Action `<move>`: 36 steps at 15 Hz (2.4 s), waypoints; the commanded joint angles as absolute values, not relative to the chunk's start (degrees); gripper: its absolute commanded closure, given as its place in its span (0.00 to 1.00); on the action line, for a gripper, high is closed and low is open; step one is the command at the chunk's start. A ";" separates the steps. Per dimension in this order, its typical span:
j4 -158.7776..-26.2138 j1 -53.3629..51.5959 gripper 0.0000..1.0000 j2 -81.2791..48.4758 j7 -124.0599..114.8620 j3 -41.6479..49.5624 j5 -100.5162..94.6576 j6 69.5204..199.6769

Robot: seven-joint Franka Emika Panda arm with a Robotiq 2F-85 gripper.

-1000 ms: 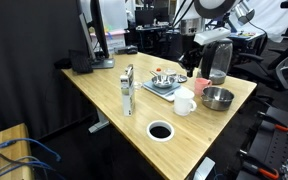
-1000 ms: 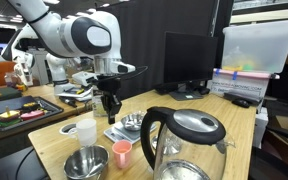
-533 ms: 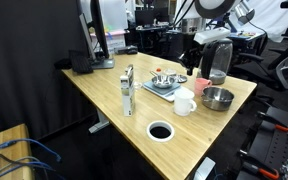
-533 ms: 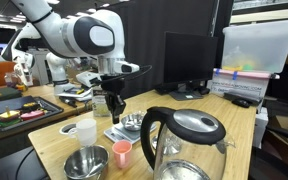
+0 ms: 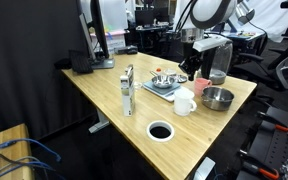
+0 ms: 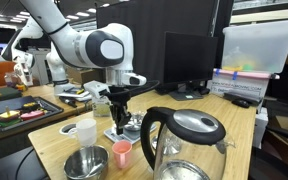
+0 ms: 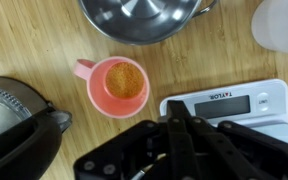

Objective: Press a button on the scale

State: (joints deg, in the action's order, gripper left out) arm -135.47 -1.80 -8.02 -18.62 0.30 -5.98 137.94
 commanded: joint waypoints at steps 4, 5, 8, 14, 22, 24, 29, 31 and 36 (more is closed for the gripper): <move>-130.08 -1.62 1.00 -13.88 -15.22 0.95 -4.38 136.53; -129.67 -1.67 1.00 -14.44 -14.92 0.94 -4.29 136.48; -128.45 -1.38 1.00 -15.75 -12.61 0.38 -1.68 135.81; -126.40 -1.52 1.00 -17.74 -11.60 0.70 0.30 134.77; -125.00 -1.69 1.00 -19.81 -11.59 0.77 0.12 133.84; -124.87 -1.68 1.00 -19.98 -11.54 0.72 0.22 133.58; -124.43 -1.58 1.00 -20.57 -11.13 0.54 0.51 132.35; -124.04 -1.63 1.00 -20.94 -11.09 0.52 0.46 132.18; -122.52 -1.72 1.00 -21.49 -10.96 0.49 0.33 131.33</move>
